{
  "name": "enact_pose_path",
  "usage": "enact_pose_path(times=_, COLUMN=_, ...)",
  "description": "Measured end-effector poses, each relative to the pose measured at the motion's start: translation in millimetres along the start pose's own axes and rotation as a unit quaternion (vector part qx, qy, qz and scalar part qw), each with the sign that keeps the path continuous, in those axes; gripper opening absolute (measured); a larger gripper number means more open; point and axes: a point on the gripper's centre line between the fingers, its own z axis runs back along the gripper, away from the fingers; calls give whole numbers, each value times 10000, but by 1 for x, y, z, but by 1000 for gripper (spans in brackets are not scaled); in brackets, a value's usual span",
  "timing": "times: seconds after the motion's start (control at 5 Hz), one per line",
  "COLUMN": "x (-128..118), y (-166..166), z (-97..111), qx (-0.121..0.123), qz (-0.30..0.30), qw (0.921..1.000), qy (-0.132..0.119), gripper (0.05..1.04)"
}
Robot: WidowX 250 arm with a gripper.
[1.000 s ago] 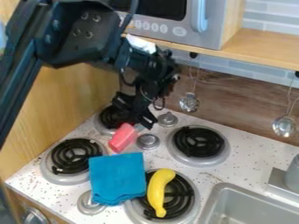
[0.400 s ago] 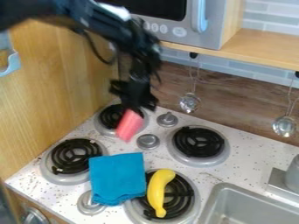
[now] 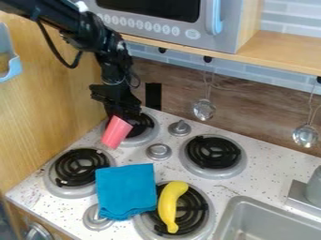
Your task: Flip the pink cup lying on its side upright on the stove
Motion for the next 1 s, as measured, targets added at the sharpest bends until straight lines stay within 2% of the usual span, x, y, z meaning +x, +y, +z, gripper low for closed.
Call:
enact_pose_path(times=0.4, x=-20, y=33, z=-9, qx=-976, qz=-201, qw=9935, qy=-557, gripper=82)
enact_pose_path(times=0.6, x=-15, y=31, z=-4, qx=-1527, qz=-561, qw=9801, qy=-1134, gripper=82)
enact_pose_path(times=0.8, x=-17, y=30, z=-8, qx=-2076, qz=-505, qw=9664, qy=-1428, gripper=82)
enact_pose_path(times=1.0, x=-21, y=20, z=-19, qx=-2344, qz=-505, qw=9600, qy=-1445, gripper=82)
